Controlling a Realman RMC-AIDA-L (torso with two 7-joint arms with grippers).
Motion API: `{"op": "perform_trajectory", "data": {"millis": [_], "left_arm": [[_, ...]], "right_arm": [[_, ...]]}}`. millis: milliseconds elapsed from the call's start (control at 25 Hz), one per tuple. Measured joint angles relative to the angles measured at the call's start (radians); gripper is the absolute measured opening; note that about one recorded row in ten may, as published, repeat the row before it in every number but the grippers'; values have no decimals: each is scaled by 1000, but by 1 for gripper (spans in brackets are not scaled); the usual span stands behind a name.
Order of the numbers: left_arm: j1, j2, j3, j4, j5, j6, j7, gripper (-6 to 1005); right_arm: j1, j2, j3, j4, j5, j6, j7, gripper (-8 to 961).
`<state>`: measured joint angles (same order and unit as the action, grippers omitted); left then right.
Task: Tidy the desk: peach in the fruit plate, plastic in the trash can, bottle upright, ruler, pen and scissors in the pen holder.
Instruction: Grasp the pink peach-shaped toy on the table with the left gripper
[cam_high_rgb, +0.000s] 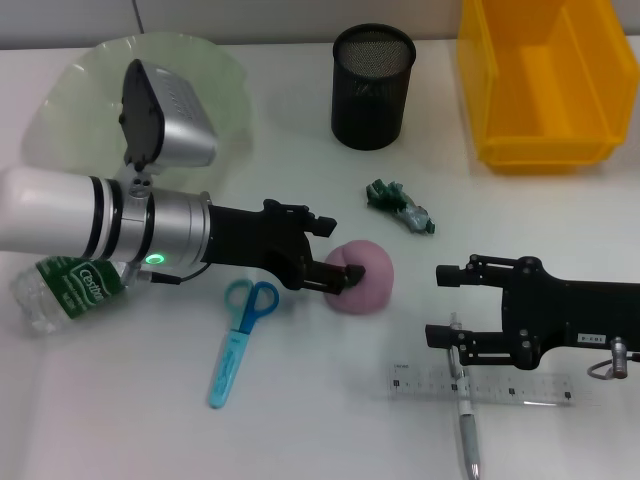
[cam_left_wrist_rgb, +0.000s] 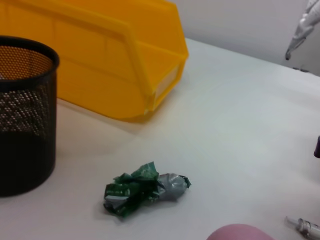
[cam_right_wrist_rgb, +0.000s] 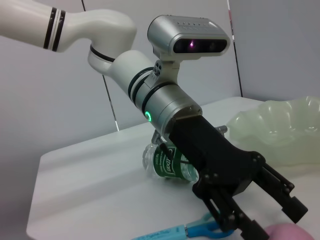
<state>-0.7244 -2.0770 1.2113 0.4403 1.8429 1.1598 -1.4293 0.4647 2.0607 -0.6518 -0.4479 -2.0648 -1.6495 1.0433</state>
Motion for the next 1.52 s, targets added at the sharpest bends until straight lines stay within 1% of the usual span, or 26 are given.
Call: {"op": "perform_trajectory", "data": {"millis": [240,1320,1440,1520], "left_arm": [[-7,-2,39,0,-2,-19,-9,801],[-15,-2,47,0,0,-21,-15,801],[-17,-2,49,0,1,-17,-19,689],[-18,-1,58,0,2,-13,-23,593]], "right_arm": [[3,-2,0,0,0,3,0,760],[11,-2,0,0,0,11,4,759],[11,-2,0,0,0,11,4,759],[10,-2,0,0,0,11,4,759]]}}
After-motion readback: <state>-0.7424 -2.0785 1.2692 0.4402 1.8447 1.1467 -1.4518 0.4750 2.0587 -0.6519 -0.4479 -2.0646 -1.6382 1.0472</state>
